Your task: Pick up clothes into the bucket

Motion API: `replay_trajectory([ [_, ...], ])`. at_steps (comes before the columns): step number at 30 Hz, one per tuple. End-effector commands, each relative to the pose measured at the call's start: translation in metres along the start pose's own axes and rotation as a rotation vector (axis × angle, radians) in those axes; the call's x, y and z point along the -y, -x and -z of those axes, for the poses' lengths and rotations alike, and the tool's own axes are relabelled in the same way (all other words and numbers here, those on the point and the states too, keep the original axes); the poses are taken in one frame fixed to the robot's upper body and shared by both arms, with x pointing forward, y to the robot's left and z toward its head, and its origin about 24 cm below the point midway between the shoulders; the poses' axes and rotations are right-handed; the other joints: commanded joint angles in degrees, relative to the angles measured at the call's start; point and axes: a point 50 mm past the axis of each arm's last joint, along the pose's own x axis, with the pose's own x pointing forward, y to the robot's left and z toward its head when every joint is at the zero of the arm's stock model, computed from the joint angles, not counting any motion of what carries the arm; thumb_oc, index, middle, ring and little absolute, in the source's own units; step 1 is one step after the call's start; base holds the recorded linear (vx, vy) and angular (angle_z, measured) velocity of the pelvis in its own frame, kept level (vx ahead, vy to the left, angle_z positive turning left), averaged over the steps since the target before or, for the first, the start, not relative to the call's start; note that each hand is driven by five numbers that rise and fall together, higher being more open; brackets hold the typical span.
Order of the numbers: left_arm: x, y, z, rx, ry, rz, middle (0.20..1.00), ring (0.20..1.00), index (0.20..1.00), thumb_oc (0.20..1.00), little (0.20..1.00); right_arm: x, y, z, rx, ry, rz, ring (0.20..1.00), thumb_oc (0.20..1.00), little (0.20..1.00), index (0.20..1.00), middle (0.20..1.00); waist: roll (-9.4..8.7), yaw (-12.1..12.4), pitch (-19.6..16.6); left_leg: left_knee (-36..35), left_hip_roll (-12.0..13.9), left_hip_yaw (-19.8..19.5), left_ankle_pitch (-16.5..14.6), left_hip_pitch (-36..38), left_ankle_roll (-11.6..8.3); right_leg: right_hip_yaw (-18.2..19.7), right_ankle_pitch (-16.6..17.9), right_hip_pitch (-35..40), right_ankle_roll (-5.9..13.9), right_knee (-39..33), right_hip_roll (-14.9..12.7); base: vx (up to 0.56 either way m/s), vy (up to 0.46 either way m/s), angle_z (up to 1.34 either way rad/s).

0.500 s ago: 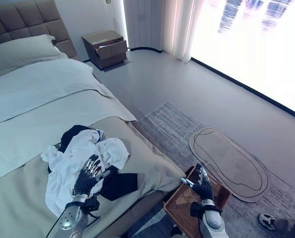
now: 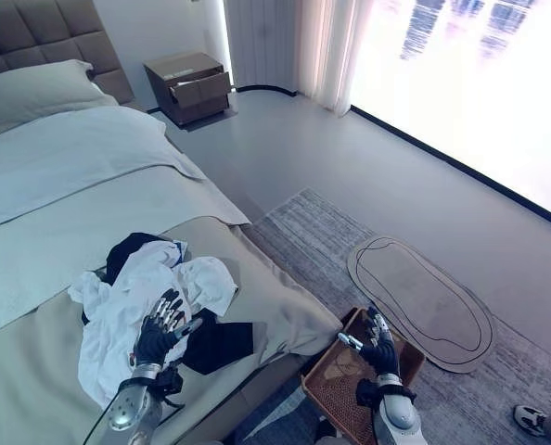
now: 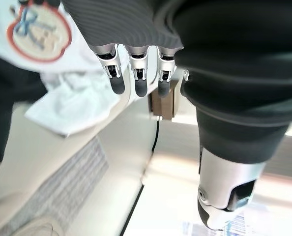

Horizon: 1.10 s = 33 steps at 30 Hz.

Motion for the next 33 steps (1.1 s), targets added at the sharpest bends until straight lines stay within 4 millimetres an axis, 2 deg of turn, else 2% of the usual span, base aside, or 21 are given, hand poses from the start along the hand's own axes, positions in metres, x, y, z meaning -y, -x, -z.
replay_trajectory([
  [1,-0.016,-0.009,-0.031,0.176,-0.111,-0.04,1.0,1.0,1.0,1.0,1.0,-0.001,-0.006,-0.031,0.163,-0.04,-0.01,1.0,1.0,1.0,1.0,1.0,-2.93,0.3,-0.5,4.5,-0.1,0.6,-1.8,-3.9,0.97,2.3,2.1,-2.8,1.57,3.4,-2.8,0.09,0.07,0.01],
  [6,-0.024,-0.018,-0.04,0.225,-0.27,-0.108,1.0,1.0,1.0,1.0,1.0,-0.002,-0.009,-0.035,0.174,-0.029,-0.026,1.0,1.0,1.0,1.0,1.0,-3.03,0.9,1.0,8.5,-1.2,0.4,-3.9,-5.1,1.87,2.2,0.4,-2.7,2.06,7.0,-4.6,0.03,0.057,0.01],
  [10,-0.026,-0.028,-0.056,0.313,-0.367,-0.17,1.0,1.0,1.0,1.0,1.0,-0.006,-0.016,-0.05,0.235,-0.008,-0.047,1.0,1.0,1.0,1.0,1.0,-3.0,1.3,4.6,11.1,-2.1,0.1,-4.5,-7.4,2.23,1.7,-0.4,-4.8,2.1,10.4,-6.0,-0.07,0.078,0.03],
  [11,-0.027,-0.034,-0.067,0.368,-0.401,-0.209,1.0,1.0,1.0,1.0,1.0,-0.01,-0.02,-0.058,0.27,-0.014,-0.059,1.0,1.0,1.0,1.0,1.0,-3.06,1.4,6.9,13.2,-2.4,-0.2,-4.8,-9.2,2.33,1.8,-0.7,-6.3,1.95,11.9,-6.6,-0.09,0.062,0.07],
  [12,-0.027,-0.034,-0.067,0.369,-0.401,-0.21,1.0,1.0,1.0,1.0,1.0,-0.01,-0.02,-0.059,0.271,-0.014,-0.059,1.0,1.0,1.0,1.0,1.0,-3.06,1.4,6.9,13.4,-2.4,-0.2,-4.9,-9.4,2.34,1.8,-0.7,-6.4,1.96,12.0,-6.6,-0.2,0.068,0.1],
  [13,-0.028,-0.041,-0.077,0.423,-0.44,-0.261,1.0,1.0,1.0,1.0,1.0,-0.014,-0.025,-0.07,0.314,-0.026,-0.073,1.0,1.0,1.0,1.0,1.0,-3.2,1.6,9.5,16.4,-2.5,-0.3,-5.3,-12.2,2.4,2.1,-1.0,-9.0,1.76,14.4,-7.2,-0.13,0.031,0.11],
  [15,-0.028,-0.041,-0.078,0.425,-0.44,-0.262,1.0,1.0,1.0,1.0,1.0,-0.014,-0.025,-0.07,0.315,-0.027,-0.073,1.0,1.0,1.0,1.0,1.0,-3.19,1.6,9.5,16.7,-2.5,-0.3,-5.4,-12.5,2.42,2.2,-1.1,-9.3,1.76,14.6,-7.3,-0.14,0.031,0.09],
  [16,-0.028,-0.049,-0.089,0.478,-0.463,-0.311,1.0,1.0,1.0,1.0,1.0,-0.017,-0.03,-0.08,0.352,-0.047,-0.082,1.0,1.0,1.0,1.0,1.0,-3.35,1.4,11.8,21.1,-2.4,-0.7,-6.2,-17.0,2.48,2.5,-1.9,-13.4,1.42,18.4,-8.1,-0.19,0.042,0.08],
  [18,-0.03,-0.057,-0.099,0.518,-0.511,-0.368,1.0,1.0,1.0,1.0,1.0,-0.017,-0.032,-0.089,0.387,-0.053,-0.078,1.0,1.0,1.0,1.0,1.0,-3.45,1.1,13.5,24.5,-2.6,-1.4,-6.6,-21.6,2.6,2.9,-2.8,-17.6,1.1,21.8,-8.8,-0.19,0.05,0.08],
  [21,-0.034,-0.066,-0.107,0.54,-0.564,-0.408,1.0,1.0,1.0,1.0,1.0,-0.017,-0.034,-0.095,0.41,-0.06,-0.081,1.0,1.0,1.0,1.0,1.0,-3.65,0.7,14.2,26.8,-2.7,-1.8,-6.9,-25.4,2.64,3.1,-3.3,-21.4,0.98,24.5,-9.0,-0.11,0.028,0.16],
  [23,-0.041,-0.075,-0.124,0.579,-0.597,-0.47,1.0,1.0,1.0,1.0,1.0,-0.015,-0.035,-0.104,0.443,-0.058,-0.09,1.0,1.0,1.0,1.0,1.0,-3.88,0.3,15.5,30.1,-2.6,-2.3,-7.1,-30.9,2.54,3.5,-3.8,-26.3,0.71,27.3,-9.1,-0.13,0.036,0.09],
  [24,-0.041,-0.075,-0.124,0.58,-0.597,-0.47,1.0,1.0,1.0,1.0,1.0,-0.016,-0.036,-0.104,0.444,-0.058,-0.09,1.0,1.0,1.0,1.0,1.0,-3.86,0.3,15.4,30.7,-2.6,-2.3,-7.5,-31.3,2.51,3.6,-4.1,-26.6,0.73,27.8,-9.1,-0.08,0.023,0.04],
  [26,-0.048,-0.083,-0.138,0.61,-0.643,-0.537,1.0,1.0,1.0,1.0,1.0,-0.017,-0.036,-0.11,0.465,-0.055,-0.102,1.0,1.0,1.0,1.0,1.0,-4.21,0.0,16.1,33.4,-2.6,-2.9,-7.9,-35.5,2.49,3.6,-4.7,-30.4,0.52,30.2,-9.0,-0.06,0.021,0.05],
  [31,-0.055,-0.09,-0.151,0.635,-0.733,-0.596,1.0,1.0,1.0,1.0,1.0,-0.019,-0.037,-0.116,0.486,-0.058,-0.121,1.0,1.0,1.0,1.0,1.0,-4.36,-0.3,16.7,36.3,-2.7,-3.6,-8.6,-39.6,2.56,3.6,-5.7,-33.9,0.32,33.0,-9.1,-0.03,0.008,0.03],
  [33,-0.065,-0.096,-0.157,0.623,-0.816,-0.647,1.0,1.0,1.0,1.0,1.0,-0.02,-0.037,-0.122,0.51,-0.061,-0.14,1.0,1.0,1.0,1.0,1.0,-4.44,-0.8,17.2,38.5,-2.8,-3.8,-9.4,-41.6,2.74,3.9,-6.8,-36.2,0.03,35.3,-9.0,0.0,0.0,0.0],
])
